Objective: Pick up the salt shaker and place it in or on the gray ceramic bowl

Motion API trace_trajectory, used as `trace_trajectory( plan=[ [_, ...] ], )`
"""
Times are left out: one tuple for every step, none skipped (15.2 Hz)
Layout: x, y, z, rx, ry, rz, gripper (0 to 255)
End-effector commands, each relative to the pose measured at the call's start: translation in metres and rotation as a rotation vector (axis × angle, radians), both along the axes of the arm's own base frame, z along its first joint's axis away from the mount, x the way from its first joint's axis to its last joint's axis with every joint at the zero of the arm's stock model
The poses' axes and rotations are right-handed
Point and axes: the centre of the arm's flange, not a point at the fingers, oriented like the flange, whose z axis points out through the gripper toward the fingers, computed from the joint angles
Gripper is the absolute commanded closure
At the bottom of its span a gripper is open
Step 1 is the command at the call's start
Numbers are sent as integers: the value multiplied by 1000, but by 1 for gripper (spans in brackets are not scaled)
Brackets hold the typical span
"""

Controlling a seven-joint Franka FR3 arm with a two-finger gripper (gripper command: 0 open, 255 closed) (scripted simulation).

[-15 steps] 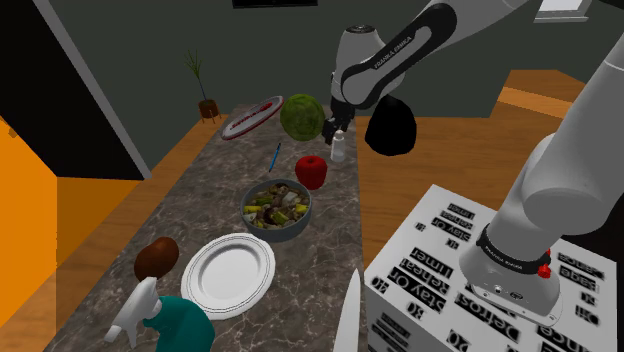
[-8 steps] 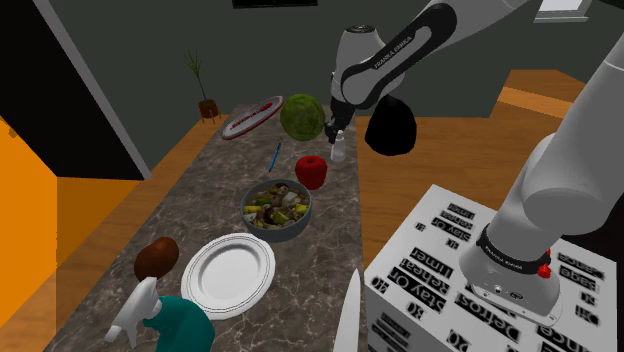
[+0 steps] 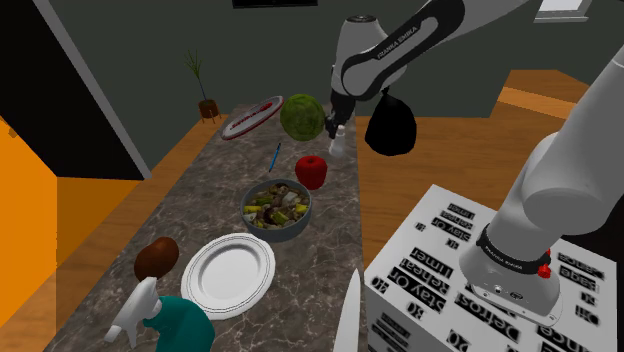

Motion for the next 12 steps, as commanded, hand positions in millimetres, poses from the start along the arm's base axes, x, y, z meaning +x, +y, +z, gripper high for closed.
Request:
trace_trajectory(
  plan=[
    [1,0,11,0,0,0,255],
    [1,0,16,0,0,0,255],
    [1,0,21,0,0,0,255],
    [1,0,27,0,0,0,255],
    [1,0,32,0,0,0,255],
    [1,0,37,0,0,0,255],
    [1,0,42,0,0,0,255],
    [1,0,48,0,0,0,255],
    [1,0,53,0,0,0,255],
    [1,0,58,0,0,0,255],
    [1,0,64,0,0,0,255],
    [1,0,69,0,0,0,255]
  ],
)
